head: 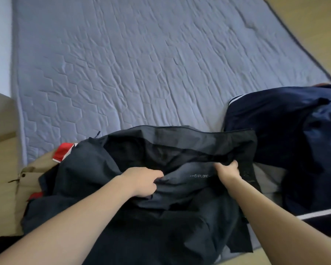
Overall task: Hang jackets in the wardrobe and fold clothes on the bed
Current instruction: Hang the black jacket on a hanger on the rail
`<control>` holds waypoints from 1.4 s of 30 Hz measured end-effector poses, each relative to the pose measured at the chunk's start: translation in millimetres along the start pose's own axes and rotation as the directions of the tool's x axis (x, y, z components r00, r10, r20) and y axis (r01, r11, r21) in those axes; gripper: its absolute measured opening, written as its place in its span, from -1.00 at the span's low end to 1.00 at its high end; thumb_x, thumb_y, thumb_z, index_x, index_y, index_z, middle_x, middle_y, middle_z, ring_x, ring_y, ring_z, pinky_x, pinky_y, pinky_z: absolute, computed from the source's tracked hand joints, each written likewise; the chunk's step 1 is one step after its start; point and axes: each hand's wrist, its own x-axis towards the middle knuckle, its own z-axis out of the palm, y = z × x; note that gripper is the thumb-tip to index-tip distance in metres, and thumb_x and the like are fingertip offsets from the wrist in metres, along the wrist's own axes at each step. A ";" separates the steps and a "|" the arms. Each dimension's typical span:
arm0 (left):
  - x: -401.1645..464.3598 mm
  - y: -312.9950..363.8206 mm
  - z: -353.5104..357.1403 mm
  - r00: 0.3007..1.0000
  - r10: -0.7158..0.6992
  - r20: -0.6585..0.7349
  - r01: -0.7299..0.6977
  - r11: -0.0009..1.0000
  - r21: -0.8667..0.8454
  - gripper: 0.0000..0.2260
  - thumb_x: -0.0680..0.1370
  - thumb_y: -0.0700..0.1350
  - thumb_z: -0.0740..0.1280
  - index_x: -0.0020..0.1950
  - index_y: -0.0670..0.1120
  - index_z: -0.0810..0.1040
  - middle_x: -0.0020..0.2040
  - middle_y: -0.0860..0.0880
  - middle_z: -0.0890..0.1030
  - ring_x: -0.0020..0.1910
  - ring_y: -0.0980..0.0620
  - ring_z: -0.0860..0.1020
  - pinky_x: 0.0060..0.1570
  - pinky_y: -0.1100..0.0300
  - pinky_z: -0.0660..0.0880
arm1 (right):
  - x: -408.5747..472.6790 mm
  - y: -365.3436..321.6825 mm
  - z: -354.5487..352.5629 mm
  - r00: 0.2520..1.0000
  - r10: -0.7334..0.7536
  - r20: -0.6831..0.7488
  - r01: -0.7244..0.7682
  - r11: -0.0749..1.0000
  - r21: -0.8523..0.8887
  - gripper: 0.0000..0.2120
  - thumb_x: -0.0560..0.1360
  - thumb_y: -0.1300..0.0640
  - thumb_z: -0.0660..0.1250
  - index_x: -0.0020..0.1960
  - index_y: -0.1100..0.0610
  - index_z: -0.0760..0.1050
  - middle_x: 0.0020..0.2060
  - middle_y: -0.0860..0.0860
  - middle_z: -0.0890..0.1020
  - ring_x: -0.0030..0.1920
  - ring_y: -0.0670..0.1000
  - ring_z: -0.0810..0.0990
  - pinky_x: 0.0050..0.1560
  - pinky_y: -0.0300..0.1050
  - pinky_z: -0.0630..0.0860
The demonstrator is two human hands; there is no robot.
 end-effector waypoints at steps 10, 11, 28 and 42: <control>84.8 70.8 -72.3 0.882 0.061 -0.468 -0.097 0.994 -0.051 -0.42 0.50 0.02 0.28 0.52 0.02 0.26 0.47 -0.04 0.32 0.45 -0.10 0.26 0.42 0.00 0.22 | 40.6 20.0 11.5 0.941 0.259 0.218 -0.337 0.781 0.526 -0.35 0.48 0.00 0.40 0.44 0.20 0.23 0.44 0.14 0.34 0.34 0.20 0.42 0.38 0.15 0.36; 101.9 81.7 -73.7 0.879 0.106 -0.465 -0.112 0.994 0.015 -0.33 0.50 0.01 0.29 0.57 0.01 0.13 0.53 -0.05 0.24 0.51 -0.11 0.16 0.48 -0.02 0.09 | 46.7 21.6 13.0 0.939 0.214 0.270 -0.332 0.769 0.546 -0.58 0.53 0.03 0.34 0.29 0.22 0.39 0.42 0.18 0.38 0.26 0.14 0.49 0.35 0.07 0.38; -57.6 54.0 -88.2 0.873 -0.384 -0.301 0.016 0.639 -0.769 -0.78 0.36 -0.03 0.24 -0.48 -0.05 0.42 -0.40 -0.04 0.43 -0.35 -0.06 0.37 -0.32 0.14 0.23 | -74.0 -20.8 -17.9 0.995 0.102 0.002 -0.063 0.601 0.797 -0.81 0.45 0.31 0.15 -0.11 0.02 0.31 -0.29 0.06 0.41 -0.37 0.03 0.34 -0.39 -0.13 0.32; -625.3 9.7 -128.5 0.311 -0.830 -0.463 -0.617 0.194 -0.763 -0.80 0.58 -0.11 0.35 0.15 -0.16 0.61 -0.04 -0.08 0.72 -0.07 -0.05 0.69 -0.12 0.16 0.58 | -559.6 -234.4 -73.5 0.548 -0.739 0.392 0.249 0.592 0.767 -0.66 0.38 0.46 -0.04 -0.27 0.01 0.21 -0.37 0.01 0.26 -0.40 -0.01 0.18 -0.40 -0.13 0.10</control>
